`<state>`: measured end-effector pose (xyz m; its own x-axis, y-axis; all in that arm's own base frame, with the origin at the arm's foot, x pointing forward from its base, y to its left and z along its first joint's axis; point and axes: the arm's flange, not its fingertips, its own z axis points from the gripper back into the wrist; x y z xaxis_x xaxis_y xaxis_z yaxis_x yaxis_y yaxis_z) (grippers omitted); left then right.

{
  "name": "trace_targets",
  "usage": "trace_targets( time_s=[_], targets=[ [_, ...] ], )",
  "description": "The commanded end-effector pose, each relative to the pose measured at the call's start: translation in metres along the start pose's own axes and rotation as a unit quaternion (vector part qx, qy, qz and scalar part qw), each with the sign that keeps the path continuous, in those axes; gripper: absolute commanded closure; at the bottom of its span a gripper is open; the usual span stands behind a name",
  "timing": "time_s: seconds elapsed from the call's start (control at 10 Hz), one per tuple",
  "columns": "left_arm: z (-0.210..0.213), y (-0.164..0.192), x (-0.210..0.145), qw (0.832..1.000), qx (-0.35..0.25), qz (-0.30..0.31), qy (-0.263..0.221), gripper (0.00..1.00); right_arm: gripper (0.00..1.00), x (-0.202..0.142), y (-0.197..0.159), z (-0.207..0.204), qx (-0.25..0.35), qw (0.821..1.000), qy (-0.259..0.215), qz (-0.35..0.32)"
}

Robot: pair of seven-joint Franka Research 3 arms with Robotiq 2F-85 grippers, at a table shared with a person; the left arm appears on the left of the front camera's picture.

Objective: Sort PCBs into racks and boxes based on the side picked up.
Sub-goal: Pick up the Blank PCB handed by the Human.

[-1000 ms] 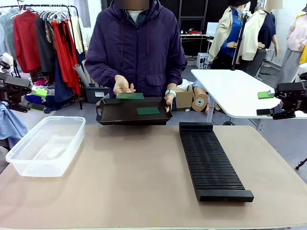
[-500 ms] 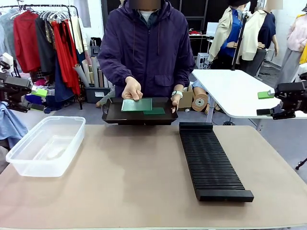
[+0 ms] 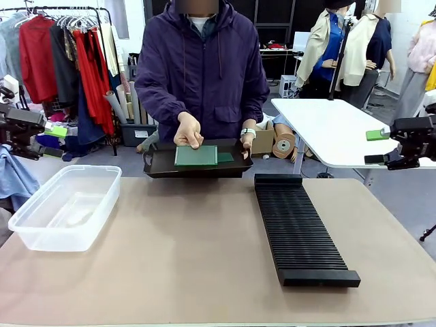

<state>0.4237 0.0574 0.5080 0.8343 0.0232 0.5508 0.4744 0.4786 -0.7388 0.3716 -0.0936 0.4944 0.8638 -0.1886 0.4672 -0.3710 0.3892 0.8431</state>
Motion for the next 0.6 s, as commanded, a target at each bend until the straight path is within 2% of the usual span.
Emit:
trace_targets(
  time_s=[0.0, 0.5],
  targets=[
    [0.0008, -0.0001, -0.0007, 1.000, -0.004, 0.001, 0.001, 0.00, 0.00, 0.0013, 0.0011, -0.0003, 0.005, 1.000, -0.003, -0.001],
    [0.0008, -0.0001, -0.0007, 1.000, -0.004, 0.001, 0.001, 0.00, 0.00, 0.0013, 0.0011, -0.0003, 0.005, 1.000, -0.003, -0.001]
  ],
)
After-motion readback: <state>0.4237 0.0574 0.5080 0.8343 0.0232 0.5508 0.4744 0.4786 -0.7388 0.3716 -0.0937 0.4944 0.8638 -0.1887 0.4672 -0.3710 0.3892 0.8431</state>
